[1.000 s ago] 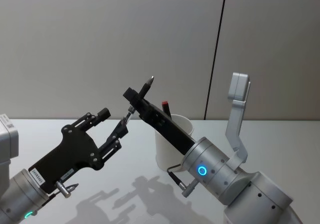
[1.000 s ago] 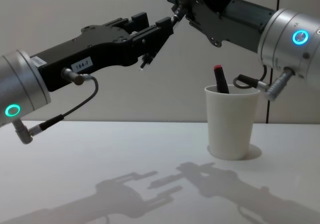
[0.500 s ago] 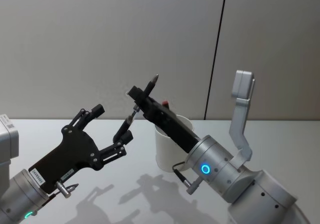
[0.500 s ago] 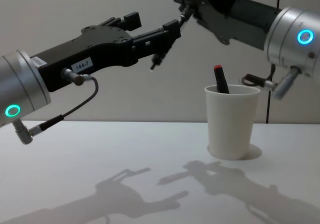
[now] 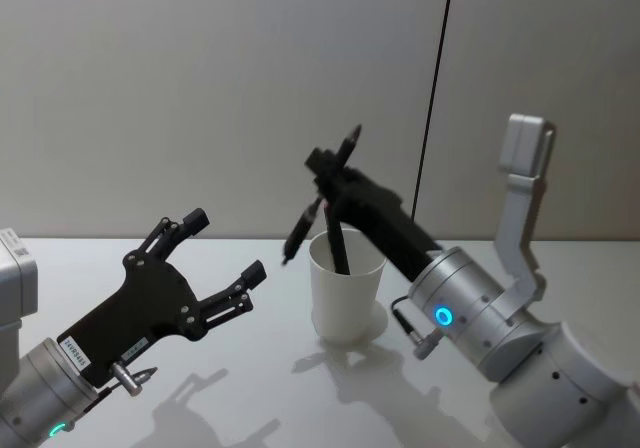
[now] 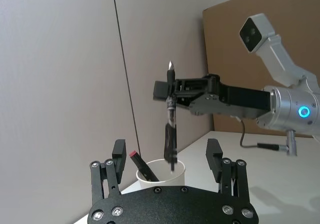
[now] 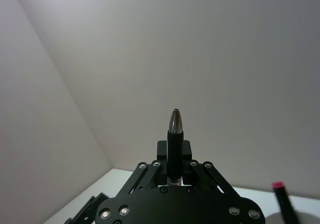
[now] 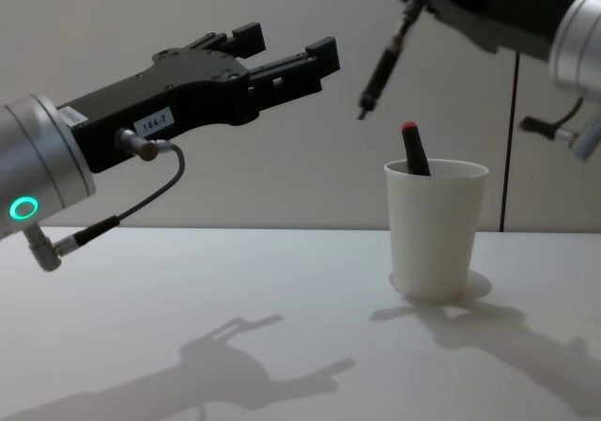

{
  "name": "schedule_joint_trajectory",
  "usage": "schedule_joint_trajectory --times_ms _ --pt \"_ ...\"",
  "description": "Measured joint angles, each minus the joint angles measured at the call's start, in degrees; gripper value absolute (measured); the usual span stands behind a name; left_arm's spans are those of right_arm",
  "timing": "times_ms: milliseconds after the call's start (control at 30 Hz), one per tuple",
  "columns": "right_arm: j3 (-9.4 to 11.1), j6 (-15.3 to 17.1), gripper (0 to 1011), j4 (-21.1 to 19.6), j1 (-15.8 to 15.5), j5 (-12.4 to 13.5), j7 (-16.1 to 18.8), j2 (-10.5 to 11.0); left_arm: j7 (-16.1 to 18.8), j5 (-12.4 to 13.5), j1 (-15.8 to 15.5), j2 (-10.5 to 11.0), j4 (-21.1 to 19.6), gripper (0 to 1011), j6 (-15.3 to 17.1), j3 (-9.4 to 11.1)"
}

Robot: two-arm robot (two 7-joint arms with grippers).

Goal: Place the pen into the pen holder.

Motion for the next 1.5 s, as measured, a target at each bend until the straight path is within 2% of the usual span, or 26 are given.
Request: schedule_joint_trajectory --times_ms 200,233,300,333,533,633,733,867,933,967,1100,1300,1500 --pt "0.6 -2.7 153 -0.8 0.6 -4.6 -2.6 1.6 0.0 0.0 0.0 0.0 0.0 1003 0.0 0.0" --pt "0.6 -2.7 153 -0.8 0.6 -4.6 -2.6 1.6 0.0 0.0 0.0 0.0 0.0 1003 0.0 0.0" --pt "0.8 -3.8 153 -1.0 0.9 -6.8 -3.8 2.3 0.0 0.0 0.0 0.0 0.0 1003 0.0 0.0" --pt "0.8 -3.8 153 -1.0 0.9 -6.8 -3.8 2.3 0.0 0.0 0.0 0.0 0.0 1003 0.0 0.0" --pt "1.0 -6.1 153 -1.3 1.5 -11.9 -6.3 3.6 0.0 0.0 0.0 0.0 0.0 1003 0.0 0.0" --pt "0.8 -7.3 153 -1.3 1.9 -15.3 -7.7 4.5 0.0 0.0 0.0 0.0 0.0 1003 0.0 0.0" --pt "0.6 -8.0 153 -1.3 2.1 -17.1 -8.3 5.0 0.0 0.0 0.0 0.0 0.0 1003 0.0 0.0" --pt "-0.2 -9.1 153 -1.2 2.4 -21.3 -9.5 5.9 0.0 0.0 0.0 0.0 0.0 1003 0.0 0.0" --pt "-0.6 -9.4 153 -1.2 2.6 -22.3 -9.7 6.2 0.0 0.0 0.0 0.0 0.0 1003 0.0 0.0" --pt "-1.1 -9.7 153 -1.1 2.6 -23.7 -10.0 6.4 0.0 0.0 0.0 0.0 0.0 1003 0.0 0.0" --pt "-2.1 -10.3 153 -0.8 2.7 -26.5 -10.5 6.8 0.0 0.0 0.0 0.0 0.0 1003 0.0 0.0" --pt "-3.8 -10.9 153 -0.2 2.7 -30.1 -11.0 7.0 0.0 0.0 0.0 0.0 0.0 1003 0.0 0.0" --pt "-4.8 -11.6 153 0.5 2.7 -32.6 -11.5 6.9 0.0 0.0 0.0 0.0 0.0 1003 0.0 0.0"
